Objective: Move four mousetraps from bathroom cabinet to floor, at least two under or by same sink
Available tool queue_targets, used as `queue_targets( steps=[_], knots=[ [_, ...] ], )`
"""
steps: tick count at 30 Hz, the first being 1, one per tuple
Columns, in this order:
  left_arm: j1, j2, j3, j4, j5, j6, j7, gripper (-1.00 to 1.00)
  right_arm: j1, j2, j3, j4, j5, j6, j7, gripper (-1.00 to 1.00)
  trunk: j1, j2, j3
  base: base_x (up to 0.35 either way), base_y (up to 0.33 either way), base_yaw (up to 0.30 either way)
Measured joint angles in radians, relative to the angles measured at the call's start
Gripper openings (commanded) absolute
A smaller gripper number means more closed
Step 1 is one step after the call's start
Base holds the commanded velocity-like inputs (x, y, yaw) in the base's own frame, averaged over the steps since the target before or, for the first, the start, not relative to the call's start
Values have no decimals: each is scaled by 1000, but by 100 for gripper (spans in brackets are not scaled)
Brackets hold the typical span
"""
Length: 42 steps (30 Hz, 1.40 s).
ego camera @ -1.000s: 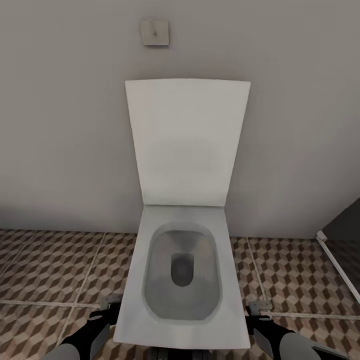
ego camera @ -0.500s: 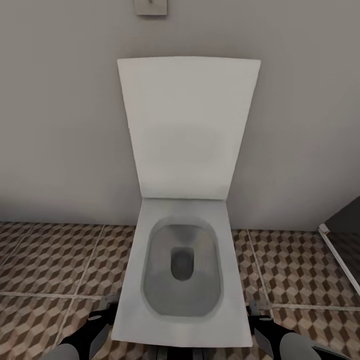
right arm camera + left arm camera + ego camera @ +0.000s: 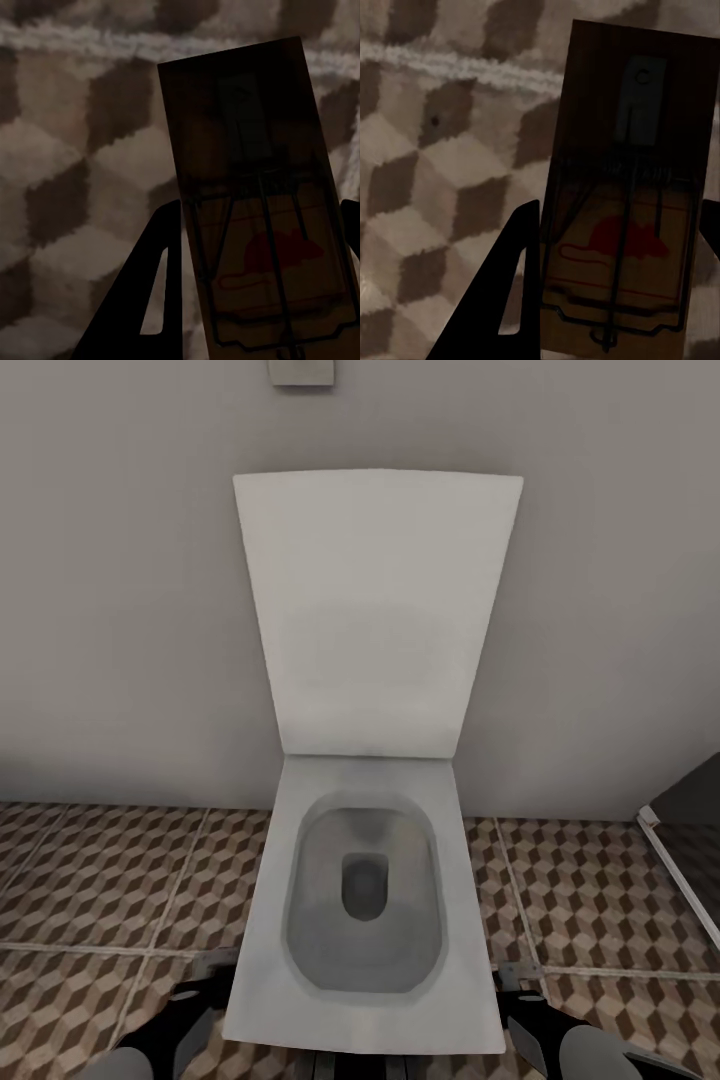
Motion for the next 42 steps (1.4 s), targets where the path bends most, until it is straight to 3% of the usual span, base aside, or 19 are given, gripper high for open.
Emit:
queue_targets(
  steps=[4, 11, 26, 42],
  knots=[
    [0, 14, 0, 0, 0, 0, 0, -100, 0, 0, 0, 0, 0, 0, 0, -100, 0, 0, 0, 0, 0, 0],
    [0, 16, 0, 0, 0, 0, 0, -100, -1, 0, 0, 0, 0, -1, 0, -100, 0, 0, 0, 0, 0, 0],
    [0, 17, 0, 2, 0, 0, 0, -100, -1, 0, 0, 0, 0, -2, 0, -100, 7, -3, -58, 0, 0, 0],
    [0, 23, 1, 1, 0, 0, 0, -100, -1, 0, 0, 0, 0, -2, 0, -100, 7, -4, -58, 0, 0, 0]
  ],
)
